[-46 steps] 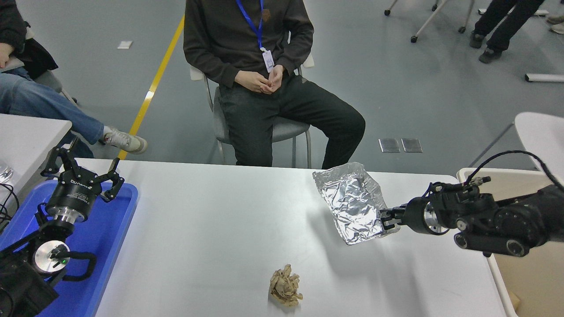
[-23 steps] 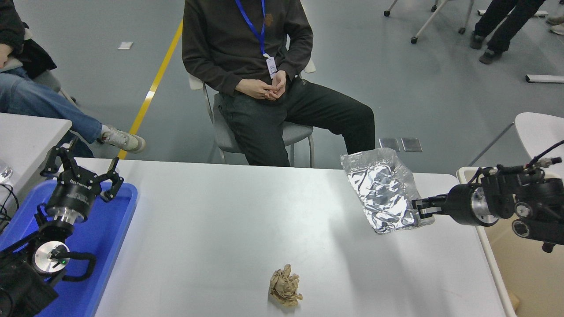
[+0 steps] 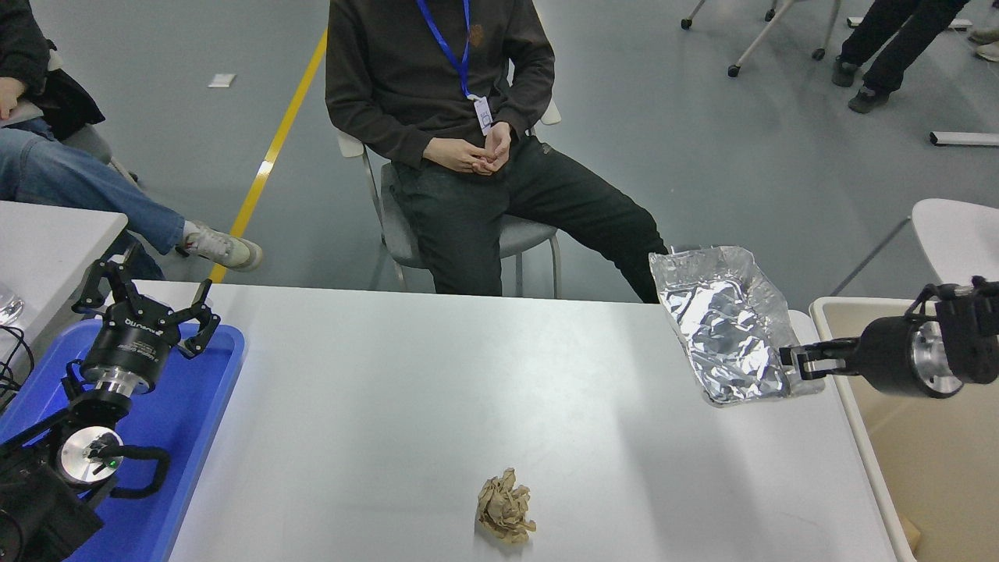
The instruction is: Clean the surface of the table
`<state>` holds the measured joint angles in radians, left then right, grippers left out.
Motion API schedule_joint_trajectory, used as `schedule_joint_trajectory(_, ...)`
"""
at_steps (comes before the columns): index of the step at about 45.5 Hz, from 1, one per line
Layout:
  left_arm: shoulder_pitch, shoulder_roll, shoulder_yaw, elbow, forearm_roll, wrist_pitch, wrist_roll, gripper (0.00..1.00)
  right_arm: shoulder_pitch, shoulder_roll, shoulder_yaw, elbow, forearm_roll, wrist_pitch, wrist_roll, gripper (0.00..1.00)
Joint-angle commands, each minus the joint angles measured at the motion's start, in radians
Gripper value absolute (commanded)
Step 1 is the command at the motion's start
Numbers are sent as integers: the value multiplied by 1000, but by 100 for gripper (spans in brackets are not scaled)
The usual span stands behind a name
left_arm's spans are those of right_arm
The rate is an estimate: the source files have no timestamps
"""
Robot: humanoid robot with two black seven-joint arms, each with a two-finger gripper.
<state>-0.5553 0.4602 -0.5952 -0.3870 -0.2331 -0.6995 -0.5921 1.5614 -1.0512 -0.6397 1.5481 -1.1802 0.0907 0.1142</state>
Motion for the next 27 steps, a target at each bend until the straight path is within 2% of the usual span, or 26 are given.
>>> schedule_joint_trajectory(1, 0, 0, 0, 0, 0, 0, 0, 100, 14, -52, -1, 10, -52, 21, 13, 0)
schedule_joint_trajectory(16, 0, 0, 0, 0, 0, 0, 0, 100, -12, -153, 2, -57, -56, 21, 44, 0)
schedule_joint_trajectory(27, 0, 0, 0, -1, 0, 0, 0, 100, -125, -234, 26, -176, -38, 0, 120, 0)
